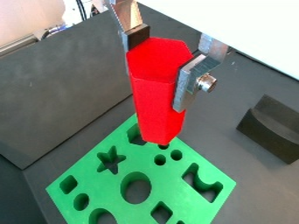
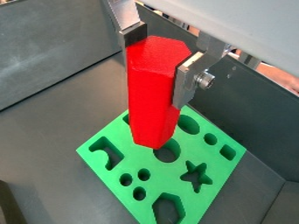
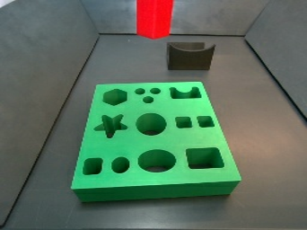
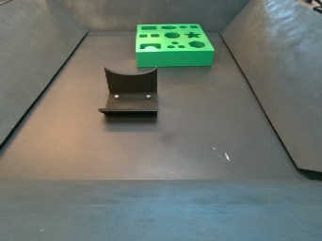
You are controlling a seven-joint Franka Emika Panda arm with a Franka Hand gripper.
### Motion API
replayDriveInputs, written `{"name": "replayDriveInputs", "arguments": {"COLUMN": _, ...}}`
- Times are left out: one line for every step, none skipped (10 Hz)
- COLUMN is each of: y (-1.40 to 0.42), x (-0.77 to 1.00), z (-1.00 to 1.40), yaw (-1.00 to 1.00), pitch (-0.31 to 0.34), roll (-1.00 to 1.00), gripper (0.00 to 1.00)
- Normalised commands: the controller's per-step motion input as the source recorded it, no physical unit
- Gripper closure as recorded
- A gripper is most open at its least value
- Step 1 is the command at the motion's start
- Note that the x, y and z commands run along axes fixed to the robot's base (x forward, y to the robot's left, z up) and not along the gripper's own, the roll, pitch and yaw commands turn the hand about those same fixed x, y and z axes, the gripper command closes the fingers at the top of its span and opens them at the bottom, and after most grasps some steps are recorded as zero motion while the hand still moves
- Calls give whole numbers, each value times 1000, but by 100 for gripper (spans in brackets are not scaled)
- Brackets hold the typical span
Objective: Insert the hexagon object.
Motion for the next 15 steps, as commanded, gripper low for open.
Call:
{"name": "replayDriveInputs", "arguments": {"y": 17, "x": -523, "z": -1000, "yaw": 377, "pitch": -41, "roll": 157, "gripper": 100}}
{"name": "replayDriveInputs", "arguments": {"y": 26, "x": -294, "z": -1000, "yaw": 263, "pitch": -130, "roll": 136, "gripper": 100}}
{"name": "replayDriveInputs", "arguments": {"y": 37, "x": -246, "z": -1000, "yaw": 226, "pitch": -153, "roll": 113, "gripper": 100}}
{"name": "replayDriveInputs", "arguments": {"y": 191, "x": -346, "z": -983, "yaw": 229, "pitch": -243, "roll": 0, "gripper": 100}}
{"name": "replayDriveInputs", "arguments": {"y": 111, "x": -414, "z": -729, "yaw": 103, "pitch": -354, "roll": -84, "gripper": 100}}
{"name": "replayDriveInputs", "arguments": {"y": 6, "x": -520, "z": -597, "yaw": 9, "pitch": -414, "roll": -93, "gripper": 100}}
{"name": "replayDriveInputs", "arguments": {"y": 0, "x": -514, "z": -563, "yaw": 11, "pitch": -433, "roll": -66, "gripper": 100}}
{"name": "replayDriveInputs", "arguments": {"y": 40, "x": -60, "z": -403, "yaw": 0, "pitch": -160, "roll": -131, "gripper": 100}}
{"name": "replayDriveInputs", "arguments": {"y": 149, "x": 0, "z": -369, "yaw": 0, "pitch": -33, "roll": -91, "gripper": 100}}
{"name": "replayDriveInputs", "arguments": {"y": 203, "x": 60, "z": -309, "yaw": 69, "pitch": 0, "roll": -90, "gripper": 100}}
{"name": "replayDriveInputs", "arguments": {"y": 97, "x": 0, "z": -226, "yaw": 0, "pitch": 0, "roll": -107, "gripper": 100}}
{"name": "replayDriveInputs", "arguments": {"y": 86, "x": -60, "z": -240, "yaw": 0, "pitch": -6, "roll": -91, "gripper": 100}}
{"name": "replayDriveInputs", "arguments": {"y": 100, "x": -94, "z": -269, "yaw": 0, "pitch": 0, "roll": -6, "gripper": 100}}
{"name": "replayDriveInputs", "arguments": {"y": 103, "x": -177, "z": -260, "yaw": 0, "pitch": 0, "roll": 0, "gripper": 100}}
{"name": "replayDriveInputs", "arguments": {"y": 129, "x": -243, "z": -237, "yaw": 0, "pitch": 0, "roll": 0, "gripper": 100}}
